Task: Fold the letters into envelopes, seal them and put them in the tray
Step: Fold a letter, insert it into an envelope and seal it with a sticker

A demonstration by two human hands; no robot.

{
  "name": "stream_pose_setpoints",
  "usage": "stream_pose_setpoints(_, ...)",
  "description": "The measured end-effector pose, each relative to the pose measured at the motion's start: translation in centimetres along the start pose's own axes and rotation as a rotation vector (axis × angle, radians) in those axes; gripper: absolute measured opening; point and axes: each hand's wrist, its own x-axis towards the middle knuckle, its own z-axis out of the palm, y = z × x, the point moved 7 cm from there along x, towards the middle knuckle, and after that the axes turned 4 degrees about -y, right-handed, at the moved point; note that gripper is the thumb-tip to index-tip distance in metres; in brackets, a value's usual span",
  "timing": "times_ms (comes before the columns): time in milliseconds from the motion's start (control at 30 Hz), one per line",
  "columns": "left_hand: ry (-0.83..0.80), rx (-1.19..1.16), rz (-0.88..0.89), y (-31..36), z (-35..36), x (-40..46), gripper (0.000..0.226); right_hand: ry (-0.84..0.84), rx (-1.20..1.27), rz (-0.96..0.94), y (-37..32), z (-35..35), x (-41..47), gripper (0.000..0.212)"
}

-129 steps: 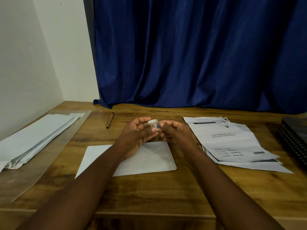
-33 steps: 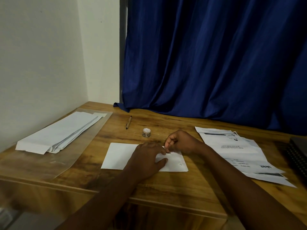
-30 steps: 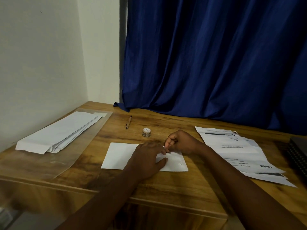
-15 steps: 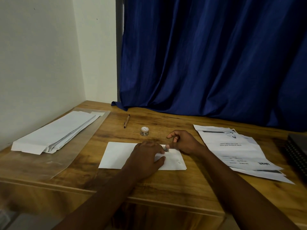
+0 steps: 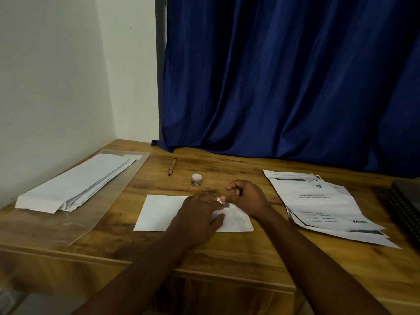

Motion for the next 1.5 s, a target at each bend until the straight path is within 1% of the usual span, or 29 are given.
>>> stream_pose_setpoints(100, 0.003, -0.005, 0.016, 0.2, -0.1, -0.1, 0.043, 0.04, 0.0, 0.008, 0.0, -0.1, -0.3, 0.036)
stream_pose_setpoints(200, 0.026, -0.037, -0.013, 0.2, -0.3, -0.3, 0.039, 0.092, -0.038, -0.006, -0.2, -0.2, -0.6, 0.014)
stream_pose_setpoints(233, 0.046, -0.022, -0.029, 0.3, -0.5, -0.4, 0.042, 0.106, -0.028, -0.006, -0.2, -0.4, -0.8, 0.012)
stream_pose_setpoints(267, 0.046, 0.004, -0.054, 0.3, -0.6, -0.4, 0.048, 0.12, -0.001, -0.003, -0.2, -0.6, -1.0, 0.015)
stream_pose_setpoints(367, -0.024, 0.037, -0.152, 0.0, -0.4, -0.4, 0.063, 0.153, 0.151, 0.002, 0.1, -1.3, -1.5, 0.023)
stream_pose_setpoints(500, 0.001, 0.038, -0.146, 0.1, -0.7, -0.3, 0.07, 0.175, 0.353, 0.069, 0.2, -2.2, -2.1, 0.028)
stream_pose_setpoints(567, 0.024, 0.07, -0.127, 0.4, -1.1, -0.4, 0.073, 0.107, 0.455, 0.14, 0.0, -2.6, -2.5, 0.03)
stream_pose_setpoints(633, 0.063, 0.102, -0.081, 1.1, -1.6, -0.6, 0.075, 0.001, 0.565, 0.184, -0.7, -3.1, -2.9, 0.03)
stream_pose_setpoints(667, 0.077, 0.109, -0.062, 1.4, -1.7, -0.7, 0.076, -0.051, 0.557, 0.176, -1.3, -3.6, -3.0, 0.033)
stream_pose_setpoints(767, 0.106, 0.128, -0.036, 2.0, -2.1, -0.9, 0.077, -0.237, 0.411, 0.054, -4.0, -5.1, -2.9, 0.036)
stream_pose_setpoints(867, 0.137, 0.14, -0.026, 2.3, -2.5, -1.2, 0.078, -0.429, 0.079, -0.08, -6.9, -5.3, -2.3, 0.026)
stream_pose_setpoints(967, 0.185, 0.166, 0.024, 2.8, -2.8, -1.6, 0.076, -0.615, -0.225, -0.103, -8.1, -3.4, -1.9, 0.03)
stream_pose_setpoints(1067, 0.221, 0.199, 0.05, 3.0, -3.0, -1.8, 0.074, -0.678, -0.382, -0.096, -8.8, -1.5, -1.6, 0.035)
stream_pose_setpoints(1133, 0.257, 0.192, 0.071, 3.1, -3.3, -2.0, 0.069, -0.658, -0.41, -0.104, -8.9, -0.8, -1.3, 0.038)
stream_pose_setpoints(1233, 0.358, 0.11, 0.11, 3.4, -4.2, -2.7, 0.058, -0.575, -0.354, -0.093, -8.3, -2.0, -1.6, 0.036)
stream_pose_setpoints(1300, 0.442, 0.052, 0.138, 3.6, -5.0, -3.2, 0.056, -0.484, -0.239, -0.05, -7.2, -4.8, -2.5, 0.028)
stream_pose_setpoints(1367, 0.498, -0.008, 0.159, 3.7, -5.6, -3.5, 0.059, -0.369, -0.074, -0.004, -5.4, -8.7, -4.1, 0.021)
stream_pose_setpoints(1433, 0.502, -0.041, 0.185, 4.3, -5.3, -3.2, 0.061, -0.252, 0.07, 0.038, -3.2, -12.8, -6.0, 0.025)
stream_pose_setpoints(1500, 0.45, -0.071, 0.202, 5.7, -4.1, -2.1, 0.063, -0.13, 0.146, 0.079, -1.1, -16.8, -8.4, 0.021)
